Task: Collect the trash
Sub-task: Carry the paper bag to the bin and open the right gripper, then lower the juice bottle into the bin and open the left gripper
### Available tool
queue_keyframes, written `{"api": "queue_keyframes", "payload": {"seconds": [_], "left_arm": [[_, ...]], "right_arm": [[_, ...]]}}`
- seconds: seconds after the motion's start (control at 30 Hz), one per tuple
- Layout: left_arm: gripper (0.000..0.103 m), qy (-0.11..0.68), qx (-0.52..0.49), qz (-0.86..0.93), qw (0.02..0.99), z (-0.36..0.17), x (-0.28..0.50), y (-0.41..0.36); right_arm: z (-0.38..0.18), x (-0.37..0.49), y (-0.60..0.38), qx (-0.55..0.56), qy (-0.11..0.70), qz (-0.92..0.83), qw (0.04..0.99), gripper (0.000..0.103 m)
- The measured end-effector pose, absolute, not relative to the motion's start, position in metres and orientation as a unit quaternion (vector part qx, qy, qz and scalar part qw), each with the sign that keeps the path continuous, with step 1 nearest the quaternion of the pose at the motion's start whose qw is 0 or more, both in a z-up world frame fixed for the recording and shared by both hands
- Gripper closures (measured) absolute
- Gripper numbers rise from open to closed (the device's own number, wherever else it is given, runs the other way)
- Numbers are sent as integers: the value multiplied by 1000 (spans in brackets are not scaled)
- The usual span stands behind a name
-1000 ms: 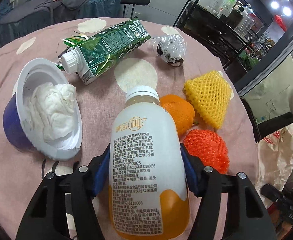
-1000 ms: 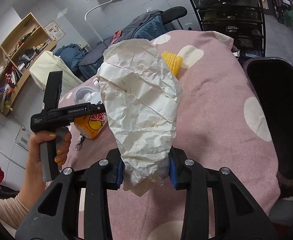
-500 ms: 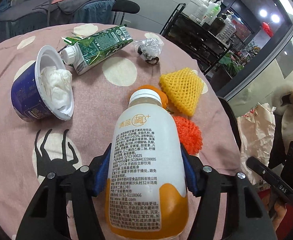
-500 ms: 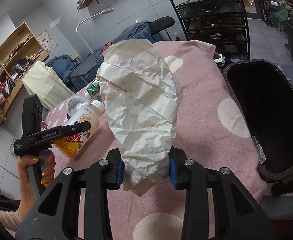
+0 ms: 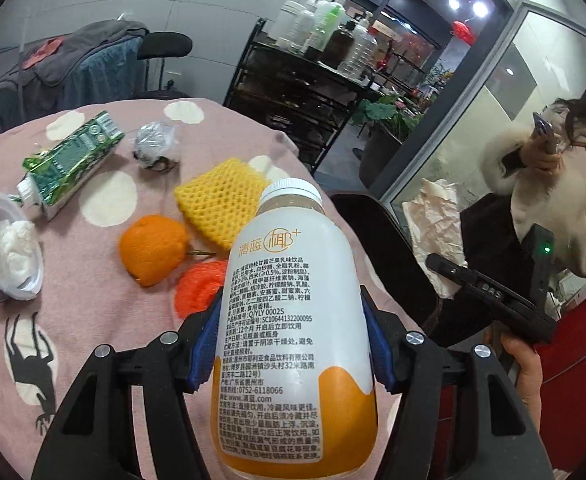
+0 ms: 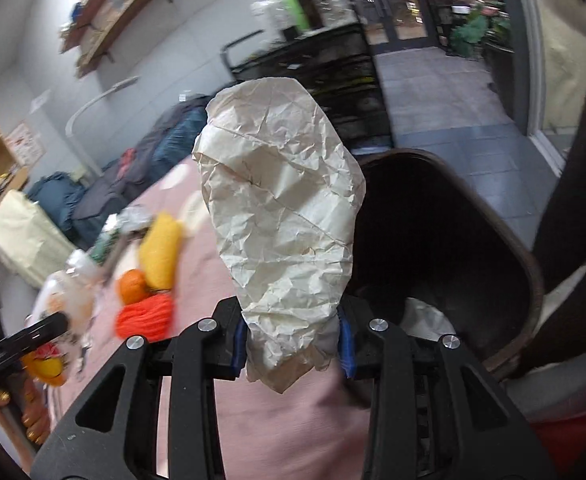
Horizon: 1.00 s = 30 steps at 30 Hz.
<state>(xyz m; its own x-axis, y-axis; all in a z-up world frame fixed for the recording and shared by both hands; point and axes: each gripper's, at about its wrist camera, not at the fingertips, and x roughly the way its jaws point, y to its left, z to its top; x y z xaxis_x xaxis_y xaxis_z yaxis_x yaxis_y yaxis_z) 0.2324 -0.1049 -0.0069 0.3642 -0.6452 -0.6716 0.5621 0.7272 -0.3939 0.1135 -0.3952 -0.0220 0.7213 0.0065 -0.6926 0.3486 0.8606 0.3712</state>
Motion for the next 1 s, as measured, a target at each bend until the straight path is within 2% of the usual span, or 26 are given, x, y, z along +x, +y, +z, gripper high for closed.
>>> {"api": "queue_keyframes", "payload": {"seconds": [0.47, 0.5, 0.57, 0.6, 0.83, 1.0], "left_arm": [[42, 452, -13, -425, 784, -19, 221, -185], [42, 454, -13, -426, 783, -21, 221, -187], [42, 458, -13, -428, 779, -22, 222, -192], [42, 460, -14, -430, 777, -23, 223, -195], [42, 465, -3, -435, 771, -25, 223, -220], [42, 469, 4, -445, 763, -25, 226, -244]], "right_arm": [[-134, 168, -479, 292, 535, -156, 777, 67], [-138, 170, -480, 290, 542, -163, 772, 65], [-146, 176, -483, 280, 558, -171, 762, 53], [-150, 178, -483, 280, 565, -172, 757, 40], [-153, 169, -482, 295, 548, -171, 764, 38], [-135, 149, -466, 275, 518, -180, 790, 37]]}}
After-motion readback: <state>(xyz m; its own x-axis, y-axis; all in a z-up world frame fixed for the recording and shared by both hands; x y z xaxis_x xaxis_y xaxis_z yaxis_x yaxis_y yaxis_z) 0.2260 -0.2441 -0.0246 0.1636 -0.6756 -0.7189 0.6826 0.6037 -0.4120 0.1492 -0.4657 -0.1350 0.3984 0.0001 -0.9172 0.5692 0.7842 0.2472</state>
